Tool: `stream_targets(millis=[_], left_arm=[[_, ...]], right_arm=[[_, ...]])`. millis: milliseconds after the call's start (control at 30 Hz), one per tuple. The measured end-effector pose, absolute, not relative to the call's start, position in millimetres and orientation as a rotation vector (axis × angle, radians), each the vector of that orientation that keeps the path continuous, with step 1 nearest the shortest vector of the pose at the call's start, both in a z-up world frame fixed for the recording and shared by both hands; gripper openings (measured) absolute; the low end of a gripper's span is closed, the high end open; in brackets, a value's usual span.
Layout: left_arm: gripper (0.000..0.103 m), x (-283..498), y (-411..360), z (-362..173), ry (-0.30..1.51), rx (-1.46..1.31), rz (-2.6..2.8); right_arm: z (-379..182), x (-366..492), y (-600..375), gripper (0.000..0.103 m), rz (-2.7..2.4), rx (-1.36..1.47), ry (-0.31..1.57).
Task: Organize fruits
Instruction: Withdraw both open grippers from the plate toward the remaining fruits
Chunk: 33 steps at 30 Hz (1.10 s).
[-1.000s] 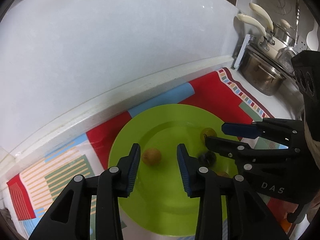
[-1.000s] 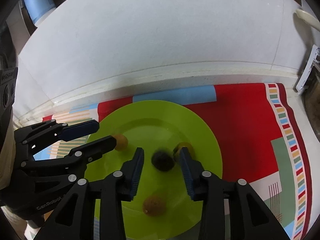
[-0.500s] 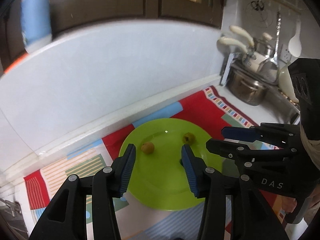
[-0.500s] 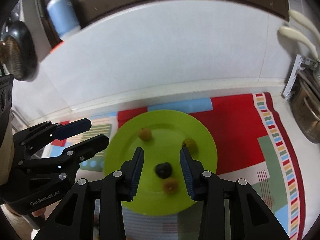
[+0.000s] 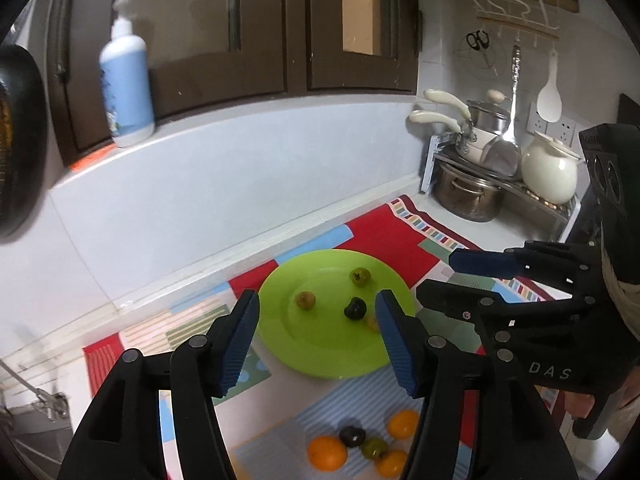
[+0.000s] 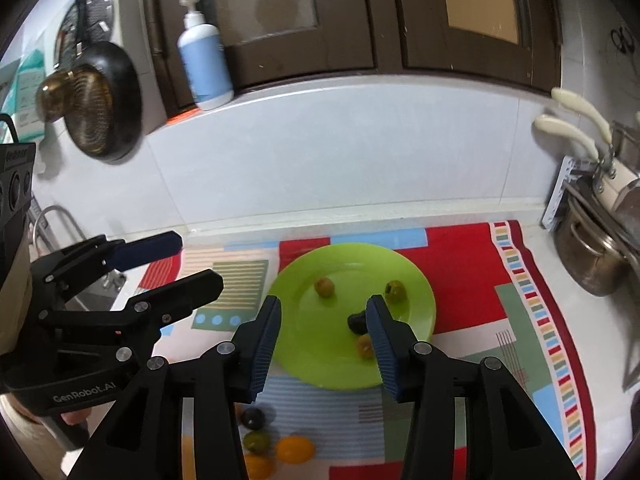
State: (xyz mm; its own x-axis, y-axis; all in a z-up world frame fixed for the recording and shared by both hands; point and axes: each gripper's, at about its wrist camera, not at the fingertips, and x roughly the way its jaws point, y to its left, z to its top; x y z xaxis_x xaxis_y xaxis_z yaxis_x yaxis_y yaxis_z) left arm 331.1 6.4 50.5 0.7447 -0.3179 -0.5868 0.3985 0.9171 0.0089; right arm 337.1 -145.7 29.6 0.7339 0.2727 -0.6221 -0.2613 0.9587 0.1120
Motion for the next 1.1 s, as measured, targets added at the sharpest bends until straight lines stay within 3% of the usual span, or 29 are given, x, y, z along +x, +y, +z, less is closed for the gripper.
stream_targets(millis=[133,1100], left_arm=[[0.061,310,16,53,0.596,0.151,-0.396],[0.07,249,72,8,0.515,0.317,-0.541]], right_arm=[[32,318,-139,0.051,0.289,0.017,0.665],[-2,218,-79,0.052,0.068,0.018,0.591]])
